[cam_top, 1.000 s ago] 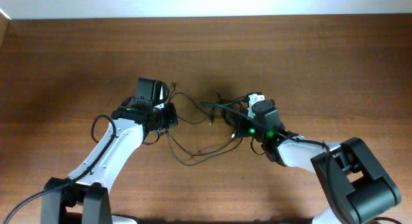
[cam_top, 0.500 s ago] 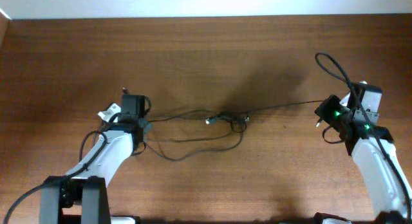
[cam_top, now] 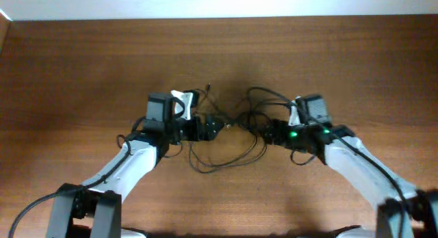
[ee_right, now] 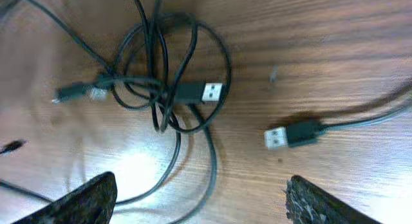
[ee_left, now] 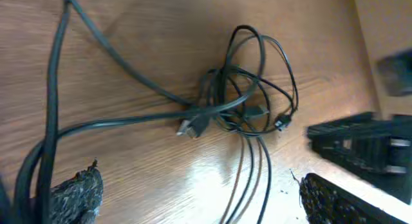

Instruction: Untangle cables

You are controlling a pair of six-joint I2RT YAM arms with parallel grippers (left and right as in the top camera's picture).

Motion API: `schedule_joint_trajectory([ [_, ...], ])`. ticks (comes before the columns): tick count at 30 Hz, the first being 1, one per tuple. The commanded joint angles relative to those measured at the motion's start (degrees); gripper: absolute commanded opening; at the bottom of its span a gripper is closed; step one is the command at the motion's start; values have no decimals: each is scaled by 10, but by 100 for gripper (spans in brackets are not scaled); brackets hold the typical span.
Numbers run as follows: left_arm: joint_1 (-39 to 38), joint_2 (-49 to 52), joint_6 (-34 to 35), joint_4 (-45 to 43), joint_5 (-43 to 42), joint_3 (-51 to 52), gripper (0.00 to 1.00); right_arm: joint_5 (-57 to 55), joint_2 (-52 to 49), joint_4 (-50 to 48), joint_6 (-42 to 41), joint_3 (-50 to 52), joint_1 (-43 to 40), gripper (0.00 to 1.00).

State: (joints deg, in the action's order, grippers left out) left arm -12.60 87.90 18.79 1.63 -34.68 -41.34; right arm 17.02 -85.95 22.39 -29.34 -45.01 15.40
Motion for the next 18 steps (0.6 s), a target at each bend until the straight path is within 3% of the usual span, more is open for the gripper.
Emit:
schedule_joint_trajectory([
  [1, -36, 3, 68, -7, 80, -3, 100, -21, -78, -70, 4, -6, 41, 84],
  [2, -44, 3, 107, -6, 108, -3, 89, -21, -103, -98, 4, -6, 54, 84],
  [3, -52, 3, 145, -7, 135, -3, 66, -31, -132, -130, 3, -6, 69, 84],
  [4, -59, 3, 172, -7, 162, -3, 49, -40, -152, -148, -10, -6, 75, 82],
  [5, -63, 3, 188, -7, 173, -3, 33, -44, -170, -159, -34, -6, 79, 72],
  [6, -65, 3, 212, -7, 176, -3, 17, -41, -191, -163, -62, -6, 79, 48],
  [7, -65, 3, 238, -5, 176, -3, 0, -33, -203, -162, -66, -6, 79, 12],
  [8, -65, 3, 255, -3, 180, -3, 0, -9, -206, -163, -64, -6, 77, 4],
  [11, -65, 5, 255, 28, 223, -2, 0, 276, -185, -226, 50, -7, 37, 4],
  [14, -70, 23, 255, 49, 243, 1, 0, 582, -169, -331, 53, -7, -26, 4],
  [16, -78, 49, 255, 42, 246, 1, 2, 648, -168, -373, 49, -7, -36, 4],
  [17, -92, 82, 255, 9, 236, 1, 48, 637, -166, -372, 49, -7, -38, 4],
  [18, -97, 94, 255, -5, 222, 1, 68, 626, -166, -369, 49, -7, -38, 4],
])
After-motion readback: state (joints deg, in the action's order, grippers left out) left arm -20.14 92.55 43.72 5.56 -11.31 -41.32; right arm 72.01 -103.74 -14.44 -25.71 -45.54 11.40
